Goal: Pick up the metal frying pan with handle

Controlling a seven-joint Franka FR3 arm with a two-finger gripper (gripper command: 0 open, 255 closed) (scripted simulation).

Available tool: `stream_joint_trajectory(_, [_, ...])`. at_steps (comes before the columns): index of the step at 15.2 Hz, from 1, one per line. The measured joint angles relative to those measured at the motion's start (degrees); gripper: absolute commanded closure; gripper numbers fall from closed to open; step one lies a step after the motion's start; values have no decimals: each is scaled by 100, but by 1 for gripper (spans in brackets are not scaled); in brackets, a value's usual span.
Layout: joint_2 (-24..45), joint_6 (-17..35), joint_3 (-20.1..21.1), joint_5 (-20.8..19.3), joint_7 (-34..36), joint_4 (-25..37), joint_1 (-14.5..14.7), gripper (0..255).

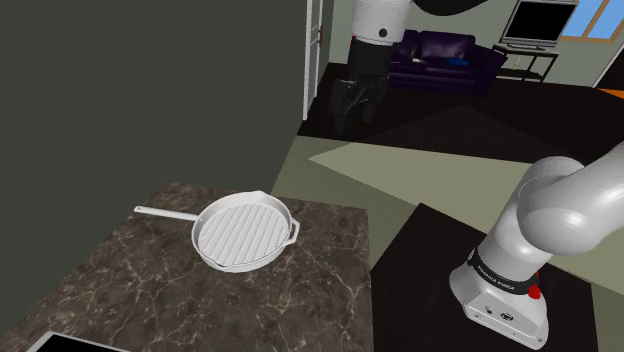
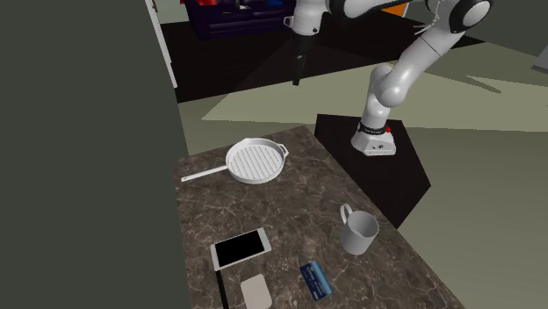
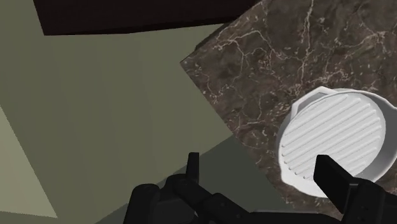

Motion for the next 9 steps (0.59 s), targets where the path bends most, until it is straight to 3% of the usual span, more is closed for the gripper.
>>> stream_joint_trajectory(4, [676, 244, 584, -21, 905, 321, -81, 0])
stream_joint_trajectory(9, [1844, 510, 1289, -350, 2138, 1002, -215, 0])
